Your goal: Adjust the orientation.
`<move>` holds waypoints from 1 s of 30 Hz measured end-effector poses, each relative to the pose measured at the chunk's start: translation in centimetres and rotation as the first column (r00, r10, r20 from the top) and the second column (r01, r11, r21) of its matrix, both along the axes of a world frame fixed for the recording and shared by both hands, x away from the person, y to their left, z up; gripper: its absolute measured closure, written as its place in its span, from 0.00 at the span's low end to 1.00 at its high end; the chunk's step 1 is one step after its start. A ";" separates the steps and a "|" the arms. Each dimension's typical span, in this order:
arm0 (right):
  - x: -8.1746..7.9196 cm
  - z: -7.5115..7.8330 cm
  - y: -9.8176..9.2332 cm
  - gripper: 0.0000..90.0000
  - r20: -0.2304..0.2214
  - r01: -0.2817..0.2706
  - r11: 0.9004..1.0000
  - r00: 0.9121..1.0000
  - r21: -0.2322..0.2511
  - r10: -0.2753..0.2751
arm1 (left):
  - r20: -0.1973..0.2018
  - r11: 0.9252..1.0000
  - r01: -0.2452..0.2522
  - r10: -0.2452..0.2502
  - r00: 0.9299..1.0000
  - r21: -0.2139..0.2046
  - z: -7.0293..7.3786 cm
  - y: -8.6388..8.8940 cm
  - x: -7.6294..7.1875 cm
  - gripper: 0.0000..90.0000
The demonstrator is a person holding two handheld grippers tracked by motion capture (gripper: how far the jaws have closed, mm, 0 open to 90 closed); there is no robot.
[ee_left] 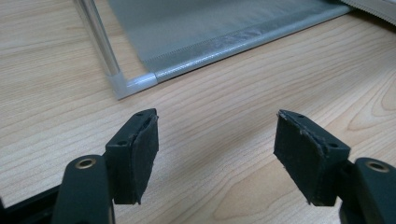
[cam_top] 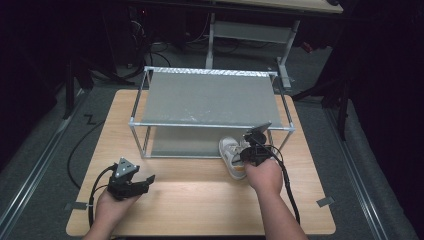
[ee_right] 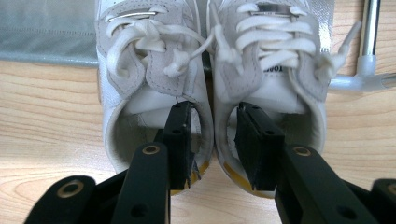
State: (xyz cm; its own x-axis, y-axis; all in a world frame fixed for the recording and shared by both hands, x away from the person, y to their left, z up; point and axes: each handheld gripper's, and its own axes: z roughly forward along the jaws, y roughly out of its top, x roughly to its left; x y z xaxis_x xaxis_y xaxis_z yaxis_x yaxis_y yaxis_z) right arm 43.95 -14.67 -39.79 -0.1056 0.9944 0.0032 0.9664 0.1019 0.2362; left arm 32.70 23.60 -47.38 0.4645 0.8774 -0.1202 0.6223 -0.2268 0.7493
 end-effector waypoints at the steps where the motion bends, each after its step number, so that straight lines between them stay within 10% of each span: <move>1: 0.0 0.0 0.0 0.72 0.001 0.001 1.000 1.000 0.000 -0.001 | -0.001 1.000 0.002 -0.002 1.000 0.003 0.0 0.0 0.0 0.35; 16: -0.1 0.3 0.1 0.72 -0.026 0.008 1.000 1.000 0.000 -0.008 | -0.003 1.000 -0.002 0.002 1.000 -0.005 0.0 0.0 0.1 0.34; 30: -0.9 2.0 -0.5 0.73 0.039 -0.009 1.000 0.999 0.015 0.008 | -0.005 1.000 0.001 -0.001 1.000 -0.001 0.0 0.0 0.1 0.34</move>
